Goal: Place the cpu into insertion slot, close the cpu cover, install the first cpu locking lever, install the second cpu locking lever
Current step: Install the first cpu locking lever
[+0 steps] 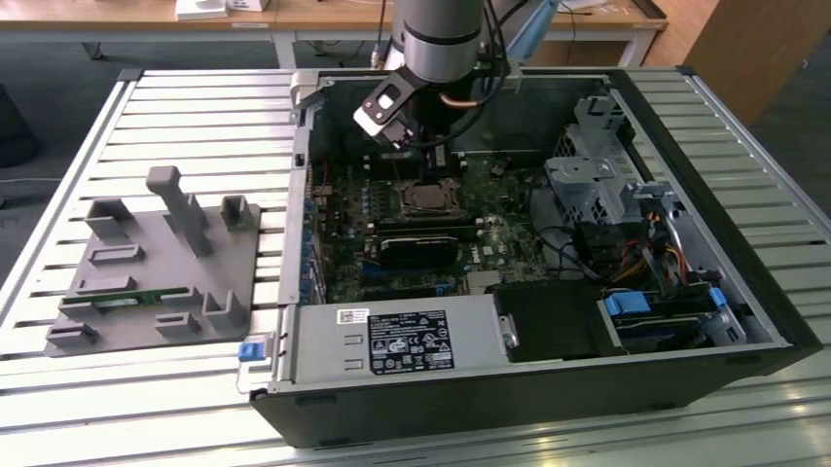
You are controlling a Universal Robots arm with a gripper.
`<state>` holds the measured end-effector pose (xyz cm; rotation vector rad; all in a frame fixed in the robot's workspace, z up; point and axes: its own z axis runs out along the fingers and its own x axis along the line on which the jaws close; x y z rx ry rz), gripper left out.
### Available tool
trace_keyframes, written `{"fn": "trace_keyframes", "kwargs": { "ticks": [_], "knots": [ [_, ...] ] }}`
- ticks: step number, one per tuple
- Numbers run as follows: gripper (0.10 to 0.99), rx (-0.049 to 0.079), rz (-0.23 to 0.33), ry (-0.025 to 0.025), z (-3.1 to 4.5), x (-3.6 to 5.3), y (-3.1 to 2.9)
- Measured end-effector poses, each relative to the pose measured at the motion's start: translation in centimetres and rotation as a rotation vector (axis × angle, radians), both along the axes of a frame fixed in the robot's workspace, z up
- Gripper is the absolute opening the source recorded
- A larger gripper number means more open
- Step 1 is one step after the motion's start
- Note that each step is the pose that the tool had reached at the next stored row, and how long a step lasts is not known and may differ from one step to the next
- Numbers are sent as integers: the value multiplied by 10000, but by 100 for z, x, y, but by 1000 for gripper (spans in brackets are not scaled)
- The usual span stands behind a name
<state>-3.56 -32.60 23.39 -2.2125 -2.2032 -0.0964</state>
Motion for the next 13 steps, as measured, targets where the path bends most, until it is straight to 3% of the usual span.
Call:
{"fn": "trace_keyframes", "kwargs": {
  "ticks": [13],
  "knots": [
    [106,1,0,-1,413,0,1]
  ]
}}
